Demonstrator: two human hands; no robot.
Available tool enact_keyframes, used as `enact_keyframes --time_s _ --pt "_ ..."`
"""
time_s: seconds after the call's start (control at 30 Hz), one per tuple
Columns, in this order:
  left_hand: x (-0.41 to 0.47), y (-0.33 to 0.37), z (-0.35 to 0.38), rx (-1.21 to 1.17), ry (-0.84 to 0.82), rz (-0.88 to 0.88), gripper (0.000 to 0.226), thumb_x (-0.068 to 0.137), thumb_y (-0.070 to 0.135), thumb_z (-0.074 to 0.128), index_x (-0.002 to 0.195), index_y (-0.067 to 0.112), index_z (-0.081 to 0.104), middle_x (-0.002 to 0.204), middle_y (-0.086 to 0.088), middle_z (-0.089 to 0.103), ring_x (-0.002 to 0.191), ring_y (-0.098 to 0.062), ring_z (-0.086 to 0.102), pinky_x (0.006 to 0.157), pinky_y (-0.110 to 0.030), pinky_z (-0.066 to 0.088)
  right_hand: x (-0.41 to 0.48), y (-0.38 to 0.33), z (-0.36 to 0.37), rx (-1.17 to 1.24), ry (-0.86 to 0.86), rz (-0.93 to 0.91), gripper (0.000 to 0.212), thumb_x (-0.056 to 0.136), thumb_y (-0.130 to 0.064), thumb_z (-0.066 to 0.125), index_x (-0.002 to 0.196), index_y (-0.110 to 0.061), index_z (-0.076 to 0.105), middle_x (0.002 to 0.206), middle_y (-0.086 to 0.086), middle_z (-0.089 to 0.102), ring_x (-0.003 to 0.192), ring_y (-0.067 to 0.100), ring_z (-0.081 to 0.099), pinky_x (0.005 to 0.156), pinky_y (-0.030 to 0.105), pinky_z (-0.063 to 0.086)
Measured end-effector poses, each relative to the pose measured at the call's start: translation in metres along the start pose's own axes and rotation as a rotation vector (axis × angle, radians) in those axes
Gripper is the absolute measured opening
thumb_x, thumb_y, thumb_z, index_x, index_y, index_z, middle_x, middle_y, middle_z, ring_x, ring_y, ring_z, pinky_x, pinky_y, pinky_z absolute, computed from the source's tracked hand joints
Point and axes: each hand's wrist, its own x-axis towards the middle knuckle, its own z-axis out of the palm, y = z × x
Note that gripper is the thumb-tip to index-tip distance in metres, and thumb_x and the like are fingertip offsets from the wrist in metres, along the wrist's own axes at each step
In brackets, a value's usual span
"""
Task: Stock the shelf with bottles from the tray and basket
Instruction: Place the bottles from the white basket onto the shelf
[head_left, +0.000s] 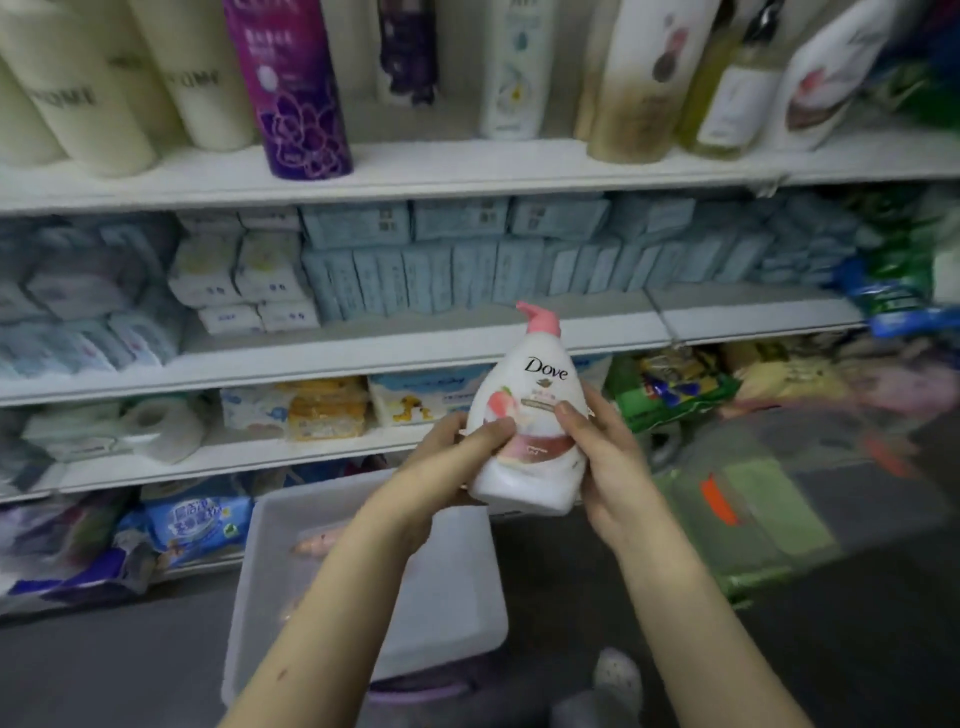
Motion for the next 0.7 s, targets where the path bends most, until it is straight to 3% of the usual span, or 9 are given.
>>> enact_keyframes --time_s 0.17,0.33,0.47,0.6,0.7 --pt "0.017 0.052 0.077 -0.031 -0.016 0.106 0.051 0.074 0.049 0.076 0.116 0.025 0.060 0.108 -0.004 0.070 0.092 -0.023 0.072 0.080 -0.048 0.059 0.017 -0.079 -0.045 0.075 0.057 -0.105 0.061 0.070 -0.016 0.072 0.129 -0.008 0.056 0.119 0.014 0.068 0.100 0.025 0.069 0.088 0.040 0.056" --pt "0.047 0.084 0.166 -0.092 -0.012 0.188 0.029 0.087 0.032 0.068 0.113 0.022 0.061 0.104 -0.004 0.072 0.086 -0.018 0.073 0.074 -0.033 0.059 0.042 -0.148 -0.113 0.004 0.000 -0.168 0.046 0.072 -0.017 0.072 0.117 -0.010 0.063 0.109 0.010 0.072 0.096 0.022 0.070 0.086 0.036 0.057" --pt "0.069 0.103 0.234 -0.125 -0.032 0.243 0.039 0.081 0.031 0.073 0.116 0.020 0.060 0.107 -0.007 0.070 0.089 -0.020 0.073 0.069 -0.030 0.057 0.065 -0.203 -0.171 -0.065 -0.078 -0.187 0.042 0.077 -0.013 0.069 0.119 -0.014 0.062 0.105 0.006 0.074 0.095 0.018 0.070 0.079 0.029 0.058" --pt "0.085 0.121 0.285 -0.165 -0.021 0.274 0.053 0.072 0.038 0.077 0.119 0.022 0.059 0.111 -0.006 0.070 0.091 -0.020 0.072 0.073 -0.035 0.059 0.082 -0.245 -0.208 -0.106 -0.155 -0.146 0.055 0.076 -0.022 0.069 0.130 -0.020 0.056 0.116 0.006 0.071 0.105 0.021 0.068 0.087 0.035 0.057" --pt "0.096 0.133 0.308 -0.173 -0.011 0.296 0.062 0.070 0.040 0.081 0.124 0.022 0.056 0.113 -0.007 0.068 0.092 -0.020 0.072 0.069 -0.030 0.058 0.095 -0.266 -0.220 -0.105 -0.188 -0.144 0.054 0.077 -0.021 0.071 0.129 -0.023 0.055 0.115 0.006 0.071 0.103 0.022 0.069 0.083 0.037 0.058"
